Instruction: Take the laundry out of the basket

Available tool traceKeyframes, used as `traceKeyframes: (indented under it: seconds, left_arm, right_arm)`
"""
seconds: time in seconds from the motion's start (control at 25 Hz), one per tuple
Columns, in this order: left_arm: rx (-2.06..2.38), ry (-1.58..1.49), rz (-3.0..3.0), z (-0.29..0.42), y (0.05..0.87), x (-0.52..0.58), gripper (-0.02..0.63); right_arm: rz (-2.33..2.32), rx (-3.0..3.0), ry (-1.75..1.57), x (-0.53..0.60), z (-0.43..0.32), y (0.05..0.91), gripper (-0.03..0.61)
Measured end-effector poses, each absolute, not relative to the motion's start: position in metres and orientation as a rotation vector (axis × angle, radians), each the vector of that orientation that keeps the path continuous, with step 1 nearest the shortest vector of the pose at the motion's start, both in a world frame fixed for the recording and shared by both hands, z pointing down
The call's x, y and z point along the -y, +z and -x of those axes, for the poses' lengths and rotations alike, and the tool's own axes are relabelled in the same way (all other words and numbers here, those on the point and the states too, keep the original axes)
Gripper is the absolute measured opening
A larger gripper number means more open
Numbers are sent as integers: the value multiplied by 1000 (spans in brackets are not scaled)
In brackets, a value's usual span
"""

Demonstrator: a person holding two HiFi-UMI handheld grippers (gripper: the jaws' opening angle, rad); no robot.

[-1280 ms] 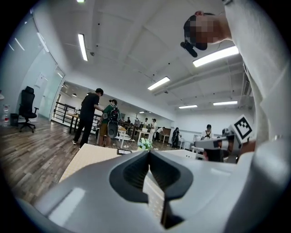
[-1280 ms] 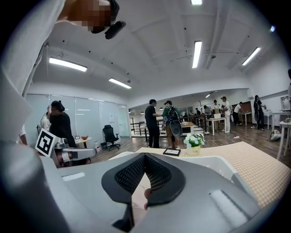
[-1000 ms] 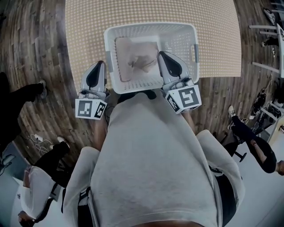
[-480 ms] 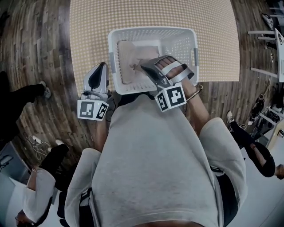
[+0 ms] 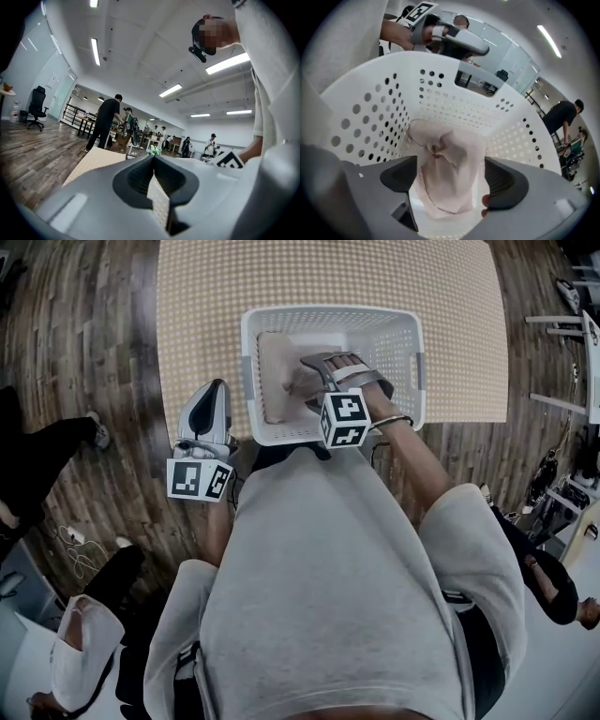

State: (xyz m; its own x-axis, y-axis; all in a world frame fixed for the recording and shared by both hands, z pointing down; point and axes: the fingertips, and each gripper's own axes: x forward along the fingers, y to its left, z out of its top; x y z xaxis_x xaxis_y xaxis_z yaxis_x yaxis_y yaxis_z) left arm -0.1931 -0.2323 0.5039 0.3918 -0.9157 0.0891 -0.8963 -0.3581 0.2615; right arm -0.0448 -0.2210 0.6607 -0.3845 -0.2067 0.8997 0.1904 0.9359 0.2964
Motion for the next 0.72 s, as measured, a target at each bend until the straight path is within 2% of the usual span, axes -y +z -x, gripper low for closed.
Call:
traceKeyframes:
  seconds: [0.04, 0.16, 0.48, 0.72]
  left_arm:
    - [1598, -104, -2382, 194, 504, 232, 9]
    - [1612, -102, -2370, 198, 505, 232, 9]
    - [1663, -96, -2331, 212, 507, 229, 9]
    - [1692, -100, -2313, 217, 507, 231, 9]
  right_arm:
    - [-3, 1923, -388, 225, 46, 670, 493]
    - [29, 1894, -279, 239, 47, 700, 561]
    - [113, 1796, -100, 246, 62, 773, 566]
    - [150, 1783, -66, 245, 61, 777, 560]
